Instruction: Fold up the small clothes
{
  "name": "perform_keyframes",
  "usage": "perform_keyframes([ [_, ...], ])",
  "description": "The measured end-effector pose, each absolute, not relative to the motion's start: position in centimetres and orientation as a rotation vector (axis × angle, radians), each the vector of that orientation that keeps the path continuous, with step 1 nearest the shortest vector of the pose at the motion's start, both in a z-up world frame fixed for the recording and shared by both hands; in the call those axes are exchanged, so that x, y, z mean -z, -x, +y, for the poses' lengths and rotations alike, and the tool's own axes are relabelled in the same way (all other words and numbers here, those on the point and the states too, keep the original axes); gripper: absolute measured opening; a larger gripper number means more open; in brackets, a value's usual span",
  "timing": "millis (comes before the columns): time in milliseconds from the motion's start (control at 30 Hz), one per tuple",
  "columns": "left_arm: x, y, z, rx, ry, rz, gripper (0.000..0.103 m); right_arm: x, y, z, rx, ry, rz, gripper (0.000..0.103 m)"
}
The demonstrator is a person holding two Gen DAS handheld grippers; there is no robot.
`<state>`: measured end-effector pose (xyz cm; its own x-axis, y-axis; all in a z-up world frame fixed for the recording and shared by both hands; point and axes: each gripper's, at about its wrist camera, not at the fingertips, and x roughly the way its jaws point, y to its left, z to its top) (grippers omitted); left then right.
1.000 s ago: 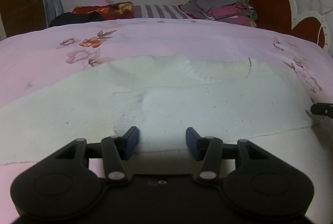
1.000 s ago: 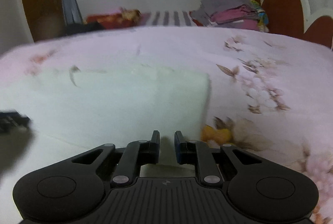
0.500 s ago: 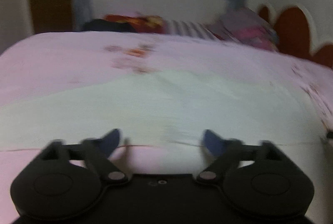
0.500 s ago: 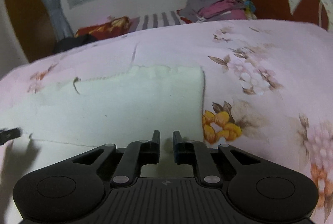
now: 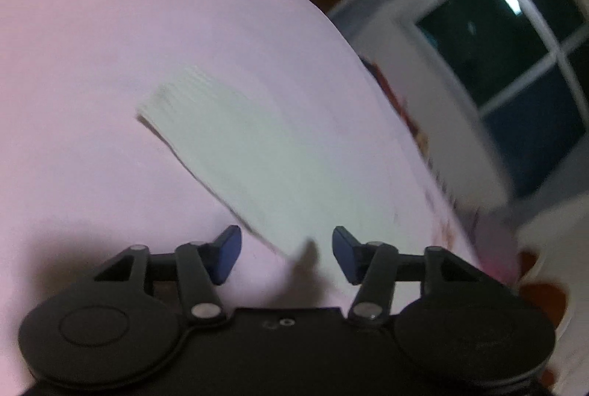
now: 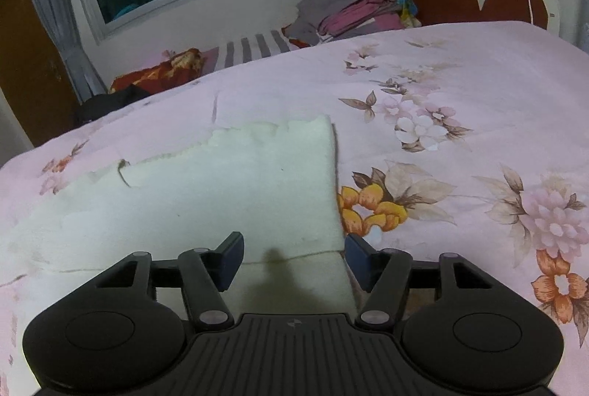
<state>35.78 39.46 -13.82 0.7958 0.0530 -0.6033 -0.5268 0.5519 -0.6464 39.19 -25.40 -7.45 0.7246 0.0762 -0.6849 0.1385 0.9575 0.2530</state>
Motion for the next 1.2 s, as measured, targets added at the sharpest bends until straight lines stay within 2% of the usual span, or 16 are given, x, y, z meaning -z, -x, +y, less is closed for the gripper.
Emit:
perform_keyframes([
  [67, 14.4, -35.7, 40.8, -0.363, 1.005, 0.524, 0.048, 7.2, -39.4, -25.0, 0.038, -0.299, 0.760, 0.061],
  [133, 14.9, -35.9, 41.8, -0.374, 1.041, 0.501, 0.036, 6.9, -39.6, -24.5, 0.050, -0.292, 0.763, 0.061],
  [200, 15.3, -36.0, 42.7, -0.377, 1.079, 0.487, 0.030, 6.8, -39.7, -24.3, 0.063, -0.293, 0.764, 0.061],
  [333, 15.9, -36.3, 44.3, -0.410, 1.126, 0.500, 0.005, 6.5, -39.6, -24.3, 0.077, -0.313, 0.762, 0.061],
  [367, 15.9, -36.4, 44.5, -0.418, 1.115, 0.507, 0.004, 6.5, -39.5, -24.3, 0.079, -0.317, 0.764, 0.061],
  [467, 14.1, -37.3, 43.9, -0.417, 0.966, 0.511, 0.003, 6.2, -39.3, -24.5, 0.084, -0.326, 0.763, 0.061],
  [733, 9.4, -42.4, 38.2, -0.264, 0.810, 0.508, 0.003, 6.1, -38.7, -25.8, 0.100, -0.346, 0.754, 0.061],
  [1033, 8.0, -50.3, 18.7, 0.050, 0.406, 0.696, 0.003, 6.1, -37.8, -27.9, 0.114, -0.378, 0.740, 0.061],
  [1200, 8.6, -51.5, 11.5, 0.157, 0.305, 0.758, 0.003, 5.9, -37.1, -29.6, 0.127, -0.402, 0.733, 0.061],
])
